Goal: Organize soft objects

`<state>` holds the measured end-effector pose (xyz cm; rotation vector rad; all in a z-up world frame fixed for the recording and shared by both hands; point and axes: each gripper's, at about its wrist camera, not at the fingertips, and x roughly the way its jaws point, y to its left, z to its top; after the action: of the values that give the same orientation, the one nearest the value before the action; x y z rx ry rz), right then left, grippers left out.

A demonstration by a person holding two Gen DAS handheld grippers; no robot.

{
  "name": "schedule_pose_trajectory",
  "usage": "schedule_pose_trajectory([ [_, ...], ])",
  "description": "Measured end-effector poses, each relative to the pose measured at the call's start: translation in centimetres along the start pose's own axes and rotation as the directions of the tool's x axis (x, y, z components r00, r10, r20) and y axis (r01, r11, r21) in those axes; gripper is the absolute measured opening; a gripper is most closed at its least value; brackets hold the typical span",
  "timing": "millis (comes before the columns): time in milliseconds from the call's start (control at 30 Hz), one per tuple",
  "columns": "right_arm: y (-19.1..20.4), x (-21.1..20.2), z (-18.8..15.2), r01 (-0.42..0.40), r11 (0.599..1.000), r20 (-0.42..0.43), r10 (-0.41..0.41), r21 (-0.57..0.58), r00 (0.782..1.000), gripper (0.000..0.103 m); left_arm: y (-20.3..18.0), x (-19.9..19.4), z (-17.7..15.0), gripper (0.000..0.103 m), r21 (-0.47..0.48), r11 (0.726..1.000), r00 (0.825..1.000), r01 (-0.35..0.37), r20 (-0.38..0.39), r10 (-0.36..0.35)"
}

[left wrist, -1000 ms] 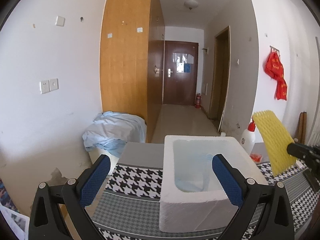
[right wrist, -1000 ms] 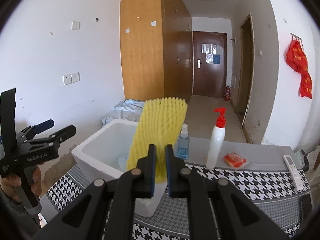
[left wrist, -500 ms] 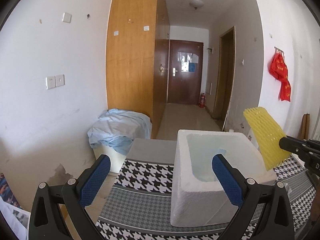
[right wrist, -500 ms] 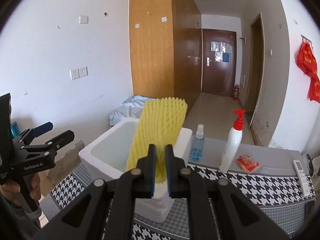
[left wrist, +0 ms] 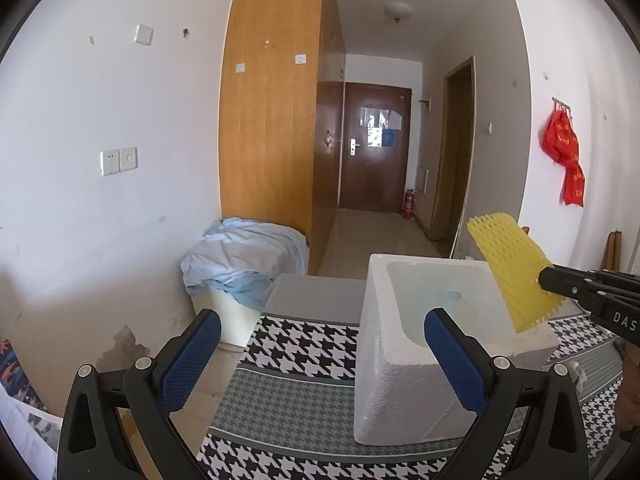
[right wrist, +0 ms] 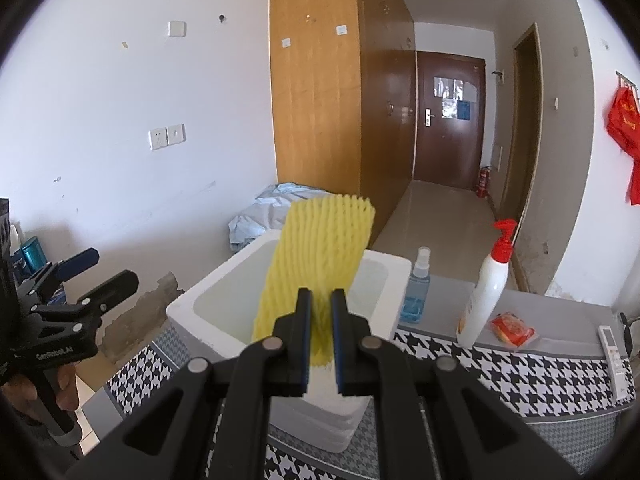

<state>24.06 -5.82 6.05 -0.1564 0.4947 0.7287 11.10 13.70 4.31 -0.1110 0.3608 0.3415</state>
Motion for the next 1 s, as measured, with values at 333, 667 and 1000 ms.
schedule_pose_trajectory([
  [333,0.3,2.2,0.2,-0.003,1.000,-0.038,0.003,0.002,0.999,0.012,0.3,0.5,-1.2,0.102,-0.011,1.000,0.999,0.017,-0.036,-0.017],
  [667,-0.3,2.9,-0.1,-0.025,0.999,-0.048,0.027,0.046,0.998,0.066,0.2,0.9,-1.8,0.102,-0.010,1.000,0.998,0.023,-0.056,-0.024],
  [1000,0.9,1.9,-0.6,-0.017,1.000,-0.044,0.017,-0.002,0.999,0.080,-0.3,0.7,-1.9,0.102,-0.001,1.000,0.998,0.028,-0.058,-0.029],
])
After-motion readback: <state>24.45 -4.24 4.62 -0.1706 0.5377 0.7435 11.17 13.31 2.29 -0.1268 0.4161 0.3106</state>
